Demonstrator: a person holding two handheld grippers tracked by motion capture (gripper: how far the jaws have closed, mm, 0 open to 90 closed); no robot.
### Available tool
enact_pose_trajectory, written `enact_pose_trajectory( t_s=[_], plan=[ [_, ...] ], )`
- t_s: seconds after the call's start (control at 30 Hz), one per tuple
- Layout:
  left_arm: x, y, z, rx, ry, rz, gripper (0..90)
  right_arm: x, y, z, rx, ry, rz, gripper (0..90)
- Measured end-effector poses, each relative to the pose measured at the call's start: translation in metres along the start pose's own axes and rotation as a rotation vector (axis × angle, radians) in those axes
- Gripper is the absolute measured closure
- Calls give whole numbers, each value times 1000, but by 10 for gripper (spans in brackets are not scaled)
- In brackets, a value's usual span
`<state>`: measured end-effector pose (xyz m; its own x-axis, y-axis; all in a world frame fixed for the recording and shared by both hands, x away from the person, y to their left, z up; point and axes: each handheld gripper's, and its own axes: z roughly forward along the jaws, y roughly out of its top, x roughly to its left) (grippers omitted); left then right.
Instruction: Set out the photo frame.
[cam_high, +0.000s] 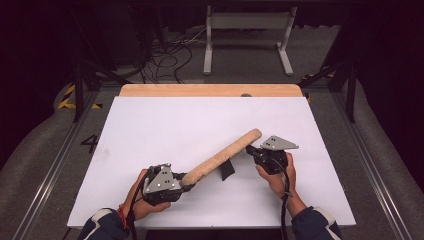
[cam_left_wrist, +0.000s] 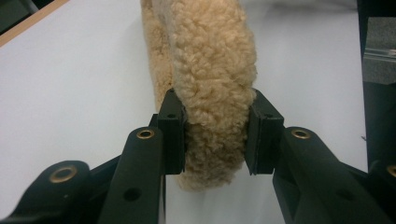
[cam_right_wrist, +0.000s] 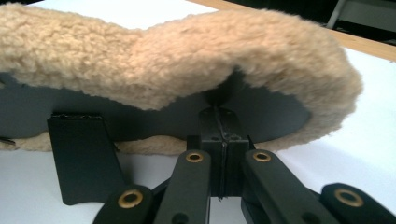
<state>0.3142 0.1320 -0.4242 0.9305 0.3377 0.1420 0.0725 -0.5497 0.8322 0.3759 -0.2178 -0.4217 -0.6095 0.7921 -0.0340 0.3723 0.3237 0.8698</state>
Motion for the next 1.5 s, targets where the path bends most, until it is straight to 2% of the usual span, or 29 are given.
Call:
enact_pose_trajectory(
  t_s=[0.6, 0.7, 0.93, 1.27, 1.5],
  plan=[
    [-8, 3, 3, -13, -47, 13, 652, 4, 4, 6, -7, 35, -3, 900],
    [-9, 3, 3, -16, -49, 14, 652, -1, 4, 1, -26, 61, 36, 900],
    [-12, 4, 3, -19, -59, 19, 651, -2, 10, -5, -34, 87, 49, 900],
    [-18, 7, 7, -27, -97, 21, 647, 1, 13, -4, -24, 97, 50, 885],
    [-22, 9, 11, -28, -104, 20, 643, 0, 17, 3, -19, 96, 50, 882]
  ],
)
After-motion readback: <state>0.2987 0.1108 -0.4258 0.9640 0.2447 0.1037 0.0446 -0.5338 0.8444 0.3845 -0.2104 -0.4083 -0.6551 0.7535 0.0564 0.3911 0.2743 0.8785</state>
